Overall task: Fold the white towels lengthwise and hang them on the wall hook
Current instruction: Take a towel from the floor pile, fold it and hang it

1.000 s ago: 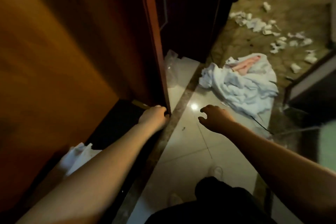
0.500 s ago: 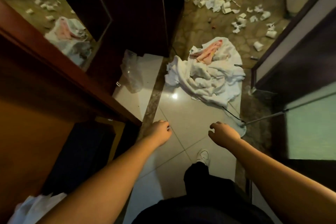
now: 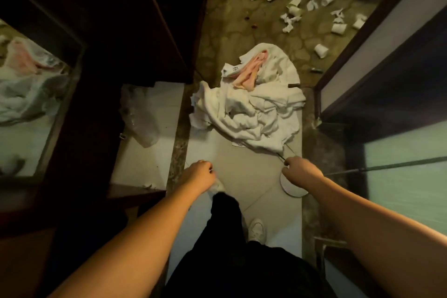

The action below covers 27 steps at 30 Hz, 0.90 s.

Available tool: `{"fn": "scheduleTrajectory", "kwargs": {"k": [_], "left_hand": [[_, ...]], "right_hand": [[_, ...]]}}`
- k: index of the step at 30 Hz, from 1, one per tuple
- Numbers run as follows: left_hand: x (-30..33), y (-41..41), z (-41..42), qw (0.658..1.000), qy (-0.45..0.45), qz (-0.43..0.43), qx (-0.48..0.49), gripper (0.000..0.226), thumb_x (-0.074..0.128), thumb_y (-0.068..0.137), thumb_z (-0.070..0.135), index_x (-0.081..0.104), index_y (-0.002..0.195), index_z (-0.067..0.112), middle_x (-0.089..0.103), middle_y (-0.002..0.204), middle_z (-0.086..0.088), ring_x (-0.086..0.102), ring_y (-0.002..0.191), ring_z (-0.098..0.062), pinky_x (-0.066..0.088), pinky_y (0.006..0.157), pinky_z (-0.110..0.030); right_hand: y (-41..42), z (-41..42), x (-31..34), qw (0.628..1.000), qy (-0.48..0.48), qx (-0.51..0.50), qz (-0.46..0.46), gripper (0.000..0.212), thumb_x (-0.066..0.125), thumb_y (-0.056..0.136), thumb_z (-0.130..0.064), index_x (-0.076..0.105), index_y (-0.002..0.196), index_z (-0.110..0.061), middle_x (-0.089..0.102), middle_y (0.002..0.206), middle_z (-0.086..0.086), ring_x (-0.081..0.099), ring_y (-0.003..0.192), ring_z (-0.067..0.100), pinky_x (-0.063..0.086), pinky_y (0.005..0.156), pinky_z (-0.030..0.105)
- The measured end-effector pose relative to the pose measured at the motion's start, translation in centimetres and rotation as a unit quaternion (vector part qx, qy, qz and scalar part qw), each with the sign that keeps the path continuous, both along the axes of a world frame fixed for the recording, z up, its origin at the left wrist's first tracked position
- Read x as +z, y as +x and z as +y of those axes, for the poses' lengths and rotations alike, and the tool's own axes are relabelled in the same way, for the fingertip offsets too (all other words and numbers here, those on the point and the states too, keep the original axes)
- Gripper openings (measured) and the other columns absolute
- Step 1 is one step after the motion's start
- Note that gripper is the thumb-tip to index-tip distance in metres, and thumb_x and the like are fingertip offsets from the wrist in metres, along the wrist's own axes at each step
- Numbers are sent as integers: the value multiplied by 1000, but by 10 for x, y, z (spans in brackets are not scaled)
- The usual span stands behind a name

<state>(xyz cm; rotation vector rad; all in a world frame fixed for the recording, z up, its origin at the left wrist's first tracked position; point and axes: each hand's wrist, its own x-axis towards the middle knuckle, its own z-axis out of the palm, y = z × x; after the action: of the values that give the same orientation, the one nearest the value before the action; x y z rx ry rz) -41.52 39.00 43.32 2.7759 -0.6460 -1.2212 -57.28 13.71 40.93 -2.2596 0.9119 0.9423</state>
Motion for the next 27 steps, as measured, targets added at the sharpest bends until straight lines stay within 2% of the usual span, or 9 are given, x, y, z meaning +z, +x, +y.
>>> {"fn": "scheduleTrajectory", "kwargs": {"k": [4,7,12,15,17,20,23,25,27], "left_hand": [[-25,70,-60,999,-11,4,-43,30,46,100,32,65,113,12,62,122,-14,60,108,-34,49,92,-39],[-54,131,-110,998,-25,39,-36,22,47,98,27,61,93,11,64,109,-17,61,99,-34,49,85,-37],[-115,233,-179,995,-7,85,-59,17,47,98,22,50,83,14,61,99,-18,60,93,-35,42,73,-33],[-161,278,-206,993,10,103,-54,20,46,99,22,58,93,7,60,95,-12,57,86,-30,47,75,-33],[-202,301,-222,993,16,112,-38,24,47,99,23,63,99,4,63,97,-15,60,90,-31,52,82,-37],[-267,320,-247,991,42,115,-54,25,47,100,24,63,96,5,60,93,-14,60,89,-31,51,83,-37],[-336,332,-270,992,44,105,-58,26,49,99,28,64,102,7,62,108,-14,61,99,-33,52,90,-40],[-380,336,-284,994,28,102,-4,30,50,99,31,63,114,8,60,122,-14,59,112,-36,49,95,-39],[-417,338,-295,992,8,94,84,41,51,100,34,53,131,8,54,134,-14,54,121,-36,43,98,-37]], "right_hand": [[55,-47,-23,999,2,-34,-7,28,47,91,-30,65,106,-14,63,115,12,61,100,31,46,75,33],[103,-85,-57,998,11,-65,6,26,48,92,-32,64,95,-11,65,106,14,60,90,30,44,70,33],[182,-133,-125,987,56,-143,40,28,50,95,-27,66,106,-6,65,114,19,59,97,32,40,73,31],[220,-151,-169,979,82,-177,63,32,49,97,-26,64,118,-8,62,127,18,58,114,33,42,83,31],[244,-164,-208,972,108,-199,67,34,48,98,-26,62,123,-8,60,131,17,56,118,32,43,89,31],[274,-183,-273,965,129,-219,61,33,50,98,-26,62,121,-6,61,130,18,55,119,33,42,91,31],[296,-198,-345,963,142,-221,56,35,52,98,-30,61,121,-5,61,129,19,56,119,33,42,90,29],[310,-205,-391,960,153,-229,50,36,53,98,-32,61,121,-5,63,125,20,59,115,33,44,88,30],[323,-206,-431,959,159,-231,39,37,55,97,-34,62,121,-7,64,124,18,60,113,32,44,87,30]]}}
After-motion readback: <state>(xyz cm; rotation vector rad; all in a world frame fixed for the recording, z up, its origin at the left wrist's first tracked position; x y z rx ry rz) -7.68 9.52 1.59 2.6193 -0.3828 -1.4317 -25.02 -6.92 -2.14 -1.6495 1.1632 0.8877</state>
